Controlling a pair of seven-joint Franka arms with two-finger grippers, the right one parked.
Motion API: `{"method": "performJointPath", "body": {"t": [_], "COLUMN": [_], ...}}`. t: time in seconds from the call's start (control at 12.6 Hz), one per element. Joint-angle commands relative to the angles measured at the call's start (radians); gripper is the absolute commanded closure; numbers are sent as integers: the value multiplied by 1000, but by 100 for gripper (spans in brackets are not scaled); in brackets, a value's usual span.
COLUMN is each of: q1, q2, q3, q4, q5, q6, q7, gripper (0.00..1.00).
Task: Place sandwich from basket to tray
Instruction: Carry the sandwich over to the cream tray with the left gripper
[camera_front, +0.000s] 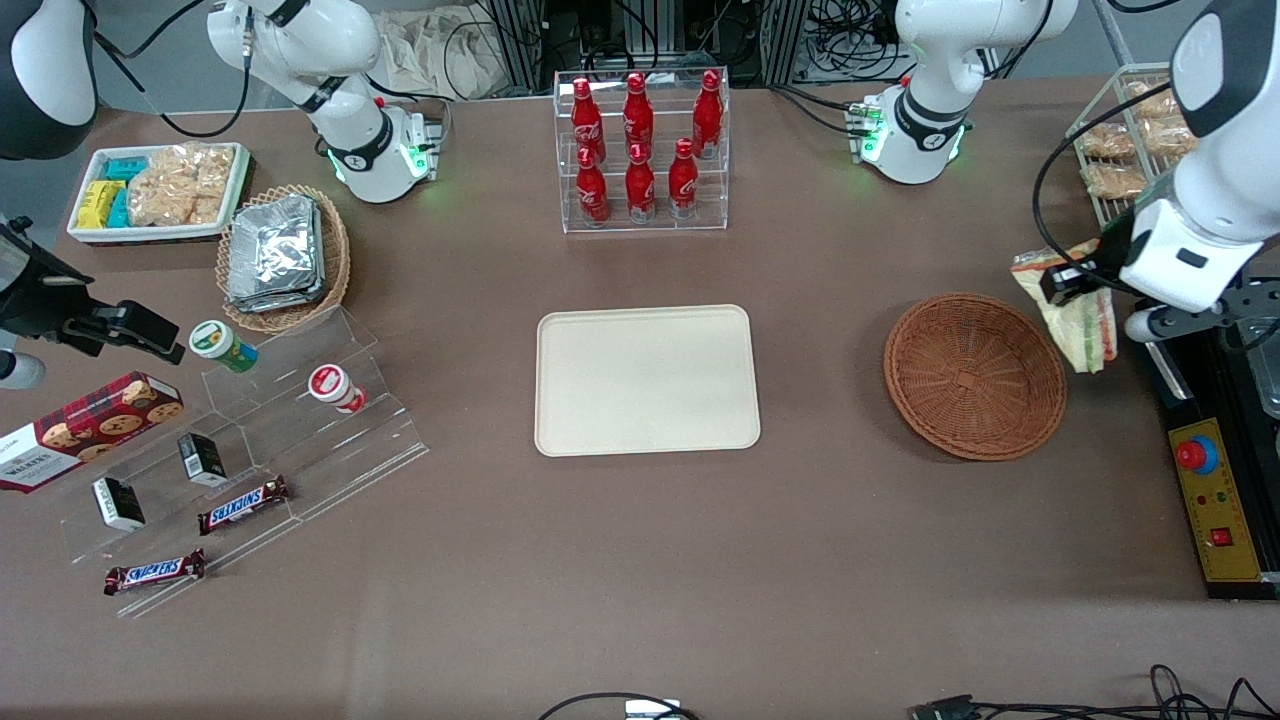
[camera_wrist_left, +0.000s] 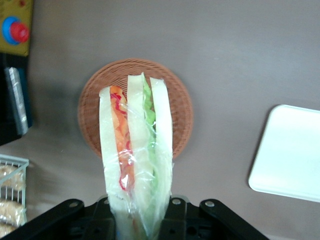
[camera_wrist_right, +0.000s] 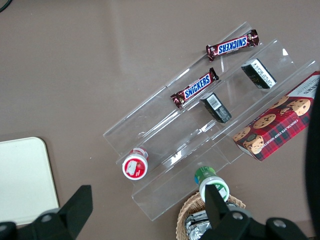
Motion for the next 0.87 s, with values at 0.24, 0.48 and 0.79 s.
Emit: {"method": "performJointPath", "body": {"t": [0.24,0.48,0.79], "q1": [-8,-10,-24], "q2": [248,408,465], "q3": [-443,-623,-626], "q4": [228,282,134], "q5": [84,217,248], "q6": [-38,-25,178], "q7": [-297,-536,-551], "gripper": [78,77,73]}}
